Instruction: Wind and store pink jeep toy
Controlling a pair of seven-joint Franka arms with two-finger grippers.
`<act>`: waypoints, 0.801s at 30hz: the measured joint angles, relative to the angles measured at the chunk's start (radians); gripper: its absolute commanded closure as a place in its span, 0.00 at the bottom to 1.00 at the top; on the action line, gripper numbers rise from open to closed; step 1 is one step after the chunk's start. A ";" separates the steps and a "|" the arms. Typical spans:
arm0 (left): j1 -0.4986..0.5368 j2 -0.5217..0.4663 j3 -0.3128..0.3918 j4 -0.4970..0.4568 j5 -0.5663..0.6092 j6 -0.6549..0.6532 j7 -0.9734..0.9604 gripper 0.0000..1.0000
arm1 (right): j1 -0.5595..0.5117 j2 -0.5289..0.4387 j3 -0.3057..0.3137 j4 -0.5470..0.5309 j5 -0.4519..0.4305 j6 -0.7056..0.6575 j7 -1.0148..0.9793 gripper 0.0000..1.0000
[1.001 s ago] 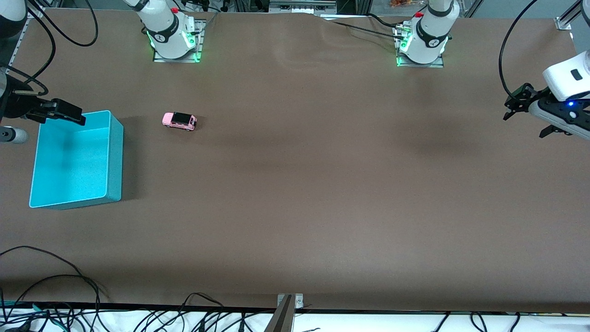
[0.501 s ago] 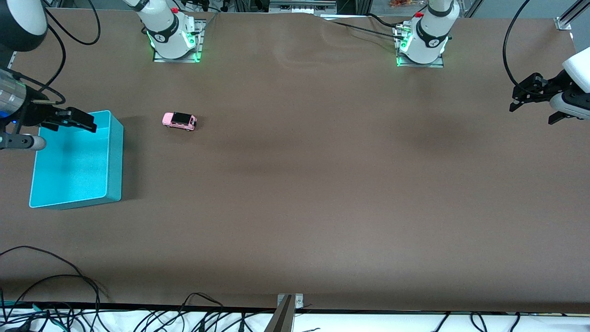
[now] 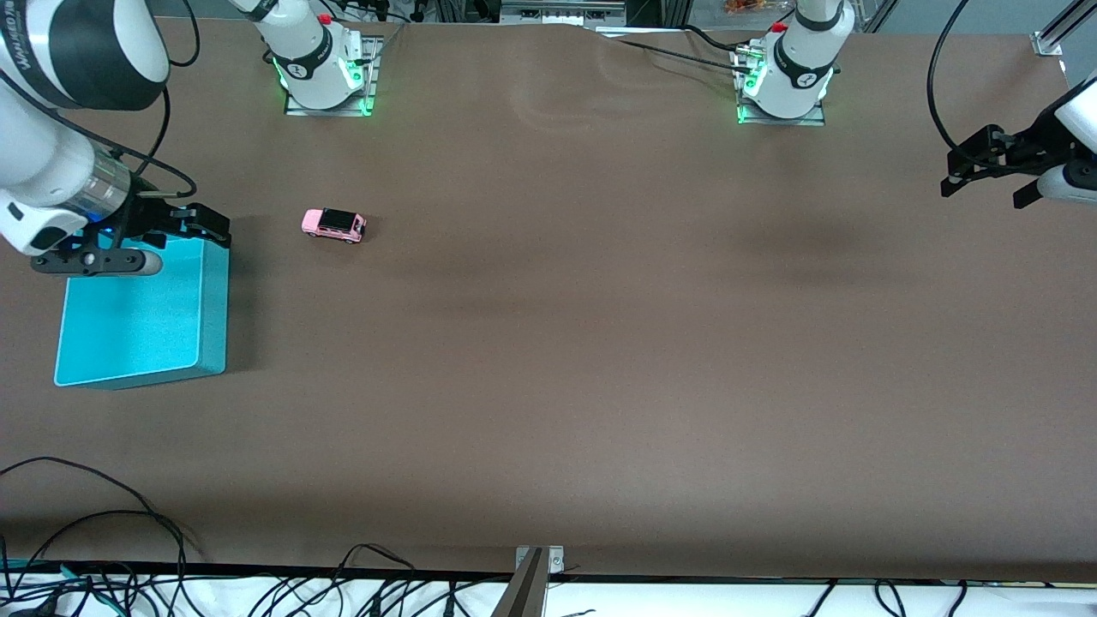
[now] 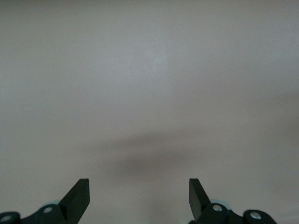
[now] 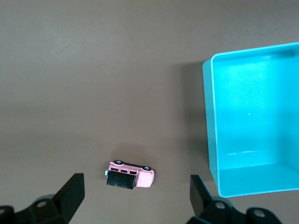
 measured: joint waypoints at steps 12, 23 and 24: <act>0.000 -0.007 -0.004 0.004 -0.001 -0.027 -0.007 0.00 | 0.000 -0.061 0.015 -0.220 0.000 0.144 -0.067 0.00; 0.011 -0.007 -0.068 0.004 -0.001 -0.028 -0.102 0.01 | 0.003 -0.114 0.046 -0.416 0.000 0.319 -0.197 0.00; 0.011 -0.007 -0.068 0.004 -0.001 -0.028 -0.112 0.01 | 0.004 -0.115 0.050 -0.428 0.000 0.333 -0.212 0.00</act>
